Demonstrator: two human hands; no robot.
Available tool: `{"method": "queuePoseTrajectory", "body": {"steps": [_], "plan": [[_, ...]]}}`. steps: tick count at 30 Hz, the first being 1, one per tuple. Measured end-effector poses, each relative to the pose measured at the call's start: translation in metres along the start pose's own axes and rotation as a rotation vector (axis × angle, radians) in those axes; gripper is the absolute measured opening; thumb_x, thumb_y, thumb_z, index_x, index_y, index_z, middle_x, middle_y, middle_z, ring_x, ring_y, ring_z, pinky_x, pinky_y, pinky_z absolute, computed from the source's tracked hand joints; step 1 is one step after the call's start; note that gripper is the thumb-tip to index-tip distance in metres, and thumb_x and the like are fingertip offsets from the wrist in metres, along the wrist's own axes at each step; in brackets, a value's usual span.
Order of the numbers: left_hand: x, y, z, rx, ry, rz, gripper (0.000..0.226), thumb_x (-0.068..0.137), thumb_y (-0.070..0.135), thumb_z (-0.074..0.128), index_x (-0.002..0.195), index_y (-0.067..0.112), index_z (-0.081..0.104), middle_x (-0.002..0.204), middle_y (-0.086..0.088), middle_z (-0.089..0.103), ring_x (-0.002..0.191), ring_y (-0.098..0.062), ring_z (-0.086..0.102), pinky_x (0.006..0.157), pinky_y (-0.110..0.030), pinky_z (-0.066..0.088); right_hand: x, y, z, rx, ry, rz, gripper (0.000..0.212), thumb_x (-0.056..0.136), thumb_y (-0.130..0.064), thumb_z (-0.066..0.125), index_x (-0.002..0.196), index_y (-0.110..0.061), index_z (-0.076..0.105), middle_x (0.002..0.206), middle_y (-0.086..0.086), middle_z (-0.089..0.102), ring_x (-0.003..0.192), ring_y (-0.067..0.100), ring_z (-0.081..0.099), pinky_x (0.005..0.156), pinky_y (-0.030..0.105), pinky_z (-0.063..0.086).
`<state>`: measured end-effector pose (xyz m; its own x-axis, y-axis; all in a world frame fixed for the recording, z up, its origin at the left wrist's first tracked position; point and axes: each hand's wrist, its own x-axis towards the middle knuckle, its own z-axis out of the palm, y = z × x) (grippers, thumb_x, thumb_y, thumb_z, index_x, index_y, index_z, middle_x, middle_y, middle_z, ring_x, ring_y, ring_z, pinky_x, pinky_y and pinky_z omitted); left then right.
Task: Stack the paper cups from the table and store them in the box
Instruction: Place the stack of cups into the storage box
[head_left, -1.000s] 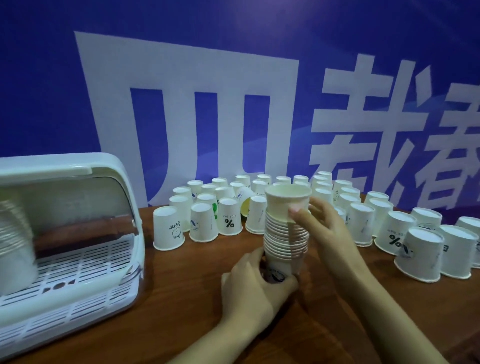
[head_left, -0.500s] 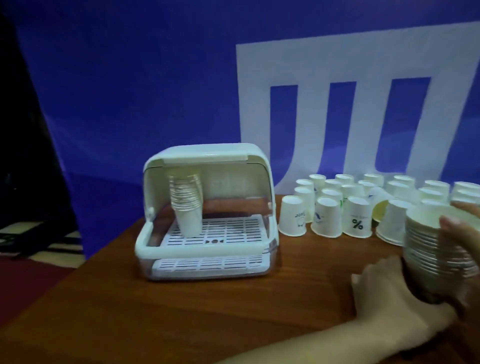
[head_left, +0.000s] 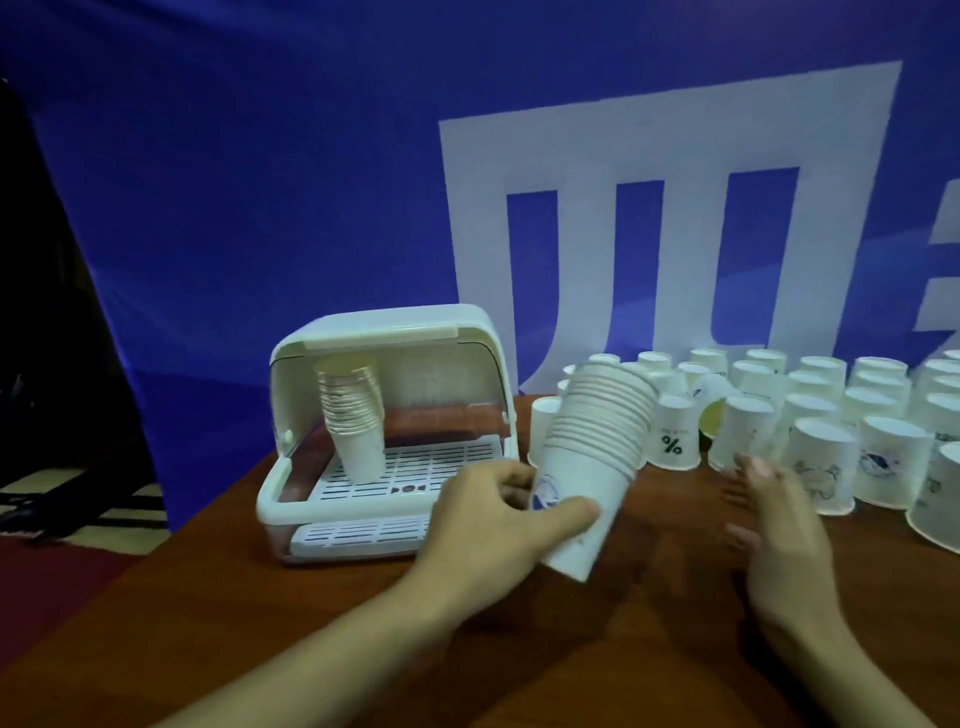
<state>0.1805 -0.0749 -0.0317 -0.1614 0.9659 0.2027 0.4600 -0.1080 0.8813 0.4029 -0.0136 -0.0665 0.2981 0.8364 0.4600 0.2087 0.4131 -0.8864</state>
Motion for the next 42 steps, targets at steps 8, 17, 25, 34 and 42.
{"method": "queuePoseTrajectory", "body": {"steps": [8, 17, 25, 34, 42], "plan": [[0.012, 0.009, -0.085, -0.033, 0.070, -0.311, 0.032, 0.083, 0.036, 0.083, 0.094, 0.007, 0.073, 0.065, -0.002, 0.073, 0.059, -0.018, 0.070, 0.062, -0.033, 0.058, -0.023, 0.025, -0.007, -0.029, -0.138, -0.044, 0.038, 0.085, -0.051, 0.048, 0.108, -0.025, 0.065, 0.108, -0.014, 0.062, 0.097, -0.020, 0.054, 0.081, 0.041, 0.042], [0.068, 0.000, -0.095, -0.191, 0.109, -0.528, 0.031, 0.088, 0.026, 0.077, 0.101, 0.006, 0.057, 0.068, -0.007, 0.054, 0.068, -0.023, 0.061, 0.052, -0.032, 0.063, -0.029, 0.011, -0.006, -0.039, -0.110, 0.022, 0.028, 0.084, -0.052, 0.049, 0.093, -0.031, 0.065, 0.103, -0.007, 0.064, 0.093, -0.004, 0.058, 0.083, 0.046, 0.048], [0.117, -0.042, -0.083, 0.066, 0.251, -0.463, 0.051, 0.072, 0.017, 0.092, 0.109, 0.002, 0.059, 0.102, -0.018, 0.072, 0.077, -0.030, 0.074, 0.052, -0.031, 0.060, -0.032, 0.004, -0.005, -0.023, -0.127, 0.089, 0.031, 0.078, -0.053, 0.053, 0.090, -0.027, 0.067, 0.101, -0.006, 0.065, 0.089, 0.007, 0.063, 0.081, 0.048, 0.052], [0.149, -0.074, -0.071, 0.120, 0.384, -0.460, 0.058, 0.073, 0.008, 0.096, 0.121, 0.001, 0.064, 0.122, -0.017, 0.070, 0.114, -0.039, 0.066, 0.101, -0.049, 0.057, -0.025, 0.021, -0.003, -0.073, -0.166, 0.099, 0.008, 0.095, -0.024, 0.067, 0.088, -0.023, 0.070, 0.100, -0.002, 0.066, 0.084, 0.016, 0.066, 0.084, 0.051, 0.053], [0.155, -0.080, -0.071, 0.113, 0.347, -0.597, 0.062, 0.087, 0.027, 0.088, 0.130, -0.002, 0.054, 0.115, -0.016, 0.063, 0.101, -0.031, 0.063, 0.089, -0.040, 0.058, -0.024, 0.021, -0.001, -0.047, -0.177, 0.105, 0.010, 0.096, -0.028, 0.066, 0.088, -0.023, 0.070, 0.099, -0.002, 0.065, 0.087, 0.018, 0.067, 0.082, 0.051, 0.056]]}}
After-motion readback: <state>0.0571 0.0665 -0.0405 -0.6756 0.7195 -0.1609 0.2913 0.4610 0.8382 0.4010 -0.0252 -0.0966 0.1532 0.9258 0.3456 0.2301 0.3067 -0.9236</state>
